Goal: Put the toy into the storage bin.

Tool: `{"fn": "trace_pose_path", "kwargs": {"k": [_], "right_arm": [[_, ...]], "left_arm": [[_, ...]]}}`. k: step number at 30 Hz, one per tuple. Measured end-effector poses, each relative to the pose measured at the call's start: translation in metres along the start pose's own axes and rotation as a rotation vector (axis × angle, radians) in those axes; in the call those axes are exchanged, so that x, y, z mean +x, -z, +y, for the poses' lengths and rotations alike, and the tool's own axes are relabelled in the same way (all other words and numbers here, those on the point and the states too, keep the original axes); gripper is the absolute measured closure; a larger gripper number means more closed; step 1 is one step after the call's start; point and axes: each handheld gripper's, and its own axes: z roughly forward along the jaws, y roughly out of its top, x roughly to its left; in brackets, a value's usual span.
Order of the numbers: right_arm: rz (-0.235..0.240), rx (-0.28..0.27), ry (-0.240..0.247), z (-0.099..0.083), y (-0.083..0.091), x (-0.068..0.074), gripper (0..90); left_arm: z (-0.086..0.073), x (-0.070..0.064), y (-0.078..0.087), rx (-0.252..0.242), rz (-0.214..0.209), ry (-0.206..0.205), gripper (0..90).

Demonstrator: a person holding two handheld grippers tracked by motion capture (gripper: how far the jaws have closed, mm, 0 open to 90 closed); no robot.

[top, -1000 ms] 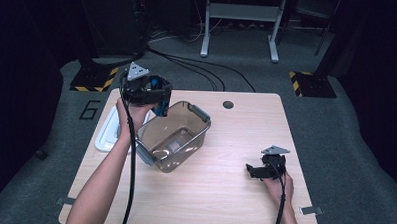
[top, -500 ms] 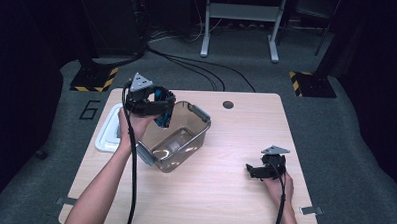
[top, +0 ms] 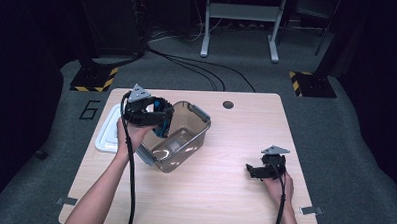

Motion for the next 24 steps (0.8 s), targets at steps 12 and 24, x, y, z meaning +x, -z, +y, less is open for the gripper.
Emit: {"fn": "trace_pose_path", "kwargs": {"k": [12, 24], "right_arm": [[-0.002, 0.0, 0.001, 0.0, 0.0, 0.0, 1.4], [-0.003, 0.0, 0.001, 0.0, 0.0, 0.0, 1.4]], "left_arm": [[-0.021, -0.002, 0.0, 0.044, -0.03, 0.004, 25.0], [-0.043, 0.0, -0.004, 0.092, -0.05, 0.028, 25.0]]}}
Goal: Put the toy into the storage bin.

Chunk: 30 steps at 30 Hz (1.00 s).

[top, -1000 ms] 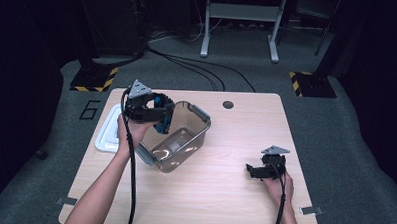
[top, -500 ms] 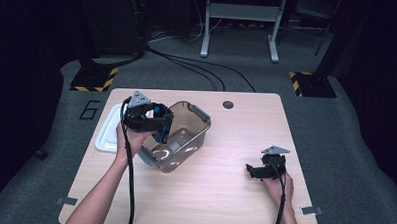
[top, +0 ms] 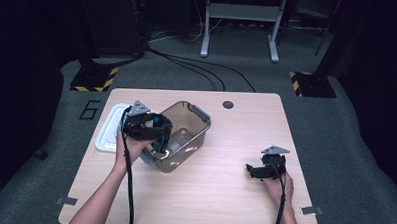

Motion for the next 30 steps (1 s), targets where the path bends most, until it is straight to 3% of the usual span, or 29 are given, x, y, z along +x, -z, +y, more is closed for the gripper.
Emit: {"fn": "trace_pose_path", "kwargs": {"k": [21, 30], "right_arm": [[0.0, 0.0, 0.0, 0.0, 0.0, 0.0, 1.4], [-0.001, 0.0, 0.0, 0.0, 0.0, 0.0, 1.4]], "left_arm": [[-0.024, 0.003, -0.008, 0.083, 0.002, 0.02, 25.0], [-0.026, 0.001, -0.011, 0.088, 0.01, 0.025, 25.0]]}}
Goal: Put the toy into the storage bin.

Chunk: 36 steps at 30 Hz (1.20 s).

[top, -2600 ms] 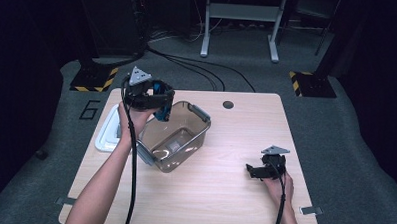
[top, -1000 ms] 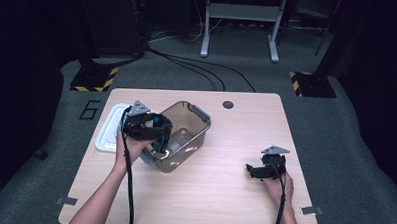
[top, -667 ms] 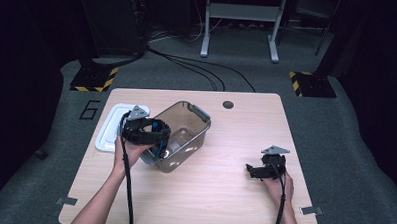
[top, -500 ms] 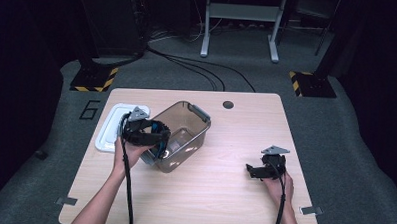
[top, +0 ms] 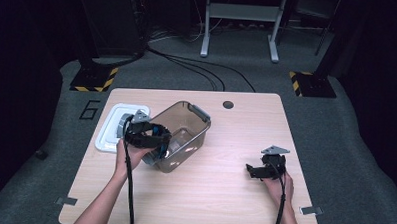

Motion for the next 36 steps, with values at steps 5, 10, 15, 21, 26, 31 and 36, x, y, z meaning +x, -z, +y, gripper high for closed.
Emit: {"fn": "trace_pose_path", "kwargs": {"k": [5, 10, 15, 21, 26, 31, 36], "right_arm": [[0.0, 0.0, 0.0, 0.0, 0.0, 0.0, 1.4], [0.0, 0.0, 0.0, 0.0, 0.0, 0.0, 1.4], [0.0, 0.0, 0.0, 0.0, 0.0, 0.0, 1.4], [-0.001, 0.0, 0.0, 0.0, 0.0, 0.0, 1.4], [-0.001, 0.0, 0.0, 0.0, 0.0, 0.0, 1.4], [-0.001, 0.0, 0.0, 0.0, 0.0, 0.0, 1.4], [-0.001, 0.0, 0.0, 0.0, 0.0, 0.0, 1.4]], "left_arm": [[-0.002, 0.0, -0.002, 0.005, 0.001, 0.01, 25.0], [-0.005, 0.0, -0.004, 0.019, -0.002, 0.012, 24.8], [-0.007, -0.003, -0.006, 0.042, -0.004, -0.002, 24.7], [-0.006, -0.003, -0.002, 0.061, -0.008, -0.023, 24.7], [-0.006, -0.004, 0.004, 0.077, -0.007, -0.041, 24.6], [-0.008, -0.007, 0.011, 0.095, -0.001, -0.067, 24.5], [-0.011, -0.005, 0.02, 0.107, -0.009, -0.065, 24.6]]}}
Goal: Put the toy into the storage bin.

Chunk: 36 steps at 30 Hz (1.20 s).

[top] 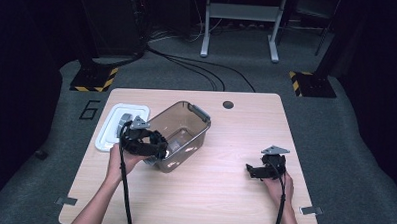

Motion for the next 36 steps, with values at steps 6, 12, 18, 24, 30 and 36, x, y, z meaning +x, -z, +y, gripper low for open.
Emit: {"fn": "trace_pose_path", "kwargs": {"k": [6, 12, 18, 24, 30, 36], "right_arm": [[-0.001, 0.0, 0.002, 0.0, 0.0, -0.0001, 1.4], [-0.001, -0.001, 0.002, -0.0001, -0.0001, 0.0, 1.4], [-0.001, -0.001, 0.002, -0.0001, -0.0001, 0.0, 1.4], [-0.001, -0.001, 0.001, -0.0001, 0.0, 0.0, 1.4], [-0.001, -0.001, 0.001, -0.0001, 0.0, 0.0, 1.4], [-0.001, -0.001, 0.001, -0.0001, 0.0, 0.0, 1.4]], "left_arm": [[-0.0051, 0.0015, 0.007, 0.004, -0.01, 0.002, 24.7], [-0.0093, 0.0033, 0.0104, -0.004, -0.017, 0.005, 24.7], [-0.0097, 0.0015, 0.0094, -0.014, -0.015, 0.002, 24.7], [-0.0101, -0.0003, 0.0095, -0.014, -0.016, -0.019, 24.6], [-0.0106, -0.0017, 0.0098, -0.013, -0.013, -0.038, 24.5], [-0.0106, -0.0032, 0.0093, -0.014, -0.007, -0.039, 24.5]]}}
